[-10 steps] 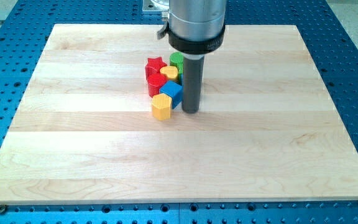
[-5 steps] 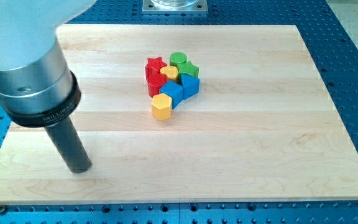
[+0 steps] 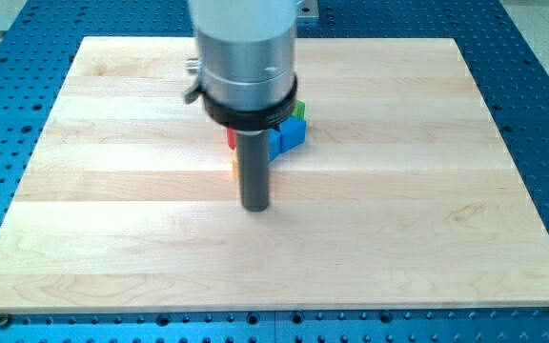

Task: Slide the hexagon into the group of blocks

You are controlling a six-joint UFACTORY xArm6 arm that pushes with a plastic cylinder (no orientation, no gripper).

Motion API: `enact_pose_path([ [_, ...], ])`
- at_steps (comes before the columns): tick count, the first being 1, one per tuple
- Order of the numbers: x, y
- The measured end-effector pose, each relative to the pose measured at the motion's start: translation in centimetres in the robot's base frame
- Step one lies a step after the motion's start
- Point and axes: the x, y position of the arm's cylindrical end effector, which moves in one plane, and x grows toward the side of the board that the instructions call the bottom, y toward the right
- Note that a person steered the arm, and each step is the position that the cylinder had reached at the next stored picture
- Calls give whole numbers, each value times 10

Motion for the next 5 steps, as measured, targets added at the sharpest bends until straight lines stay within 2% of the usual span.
enact_pose_path([
  [1, -17, 1],
  [2, -17, -53],
  [3, -17, -66],
  [5, -53, -31],
])
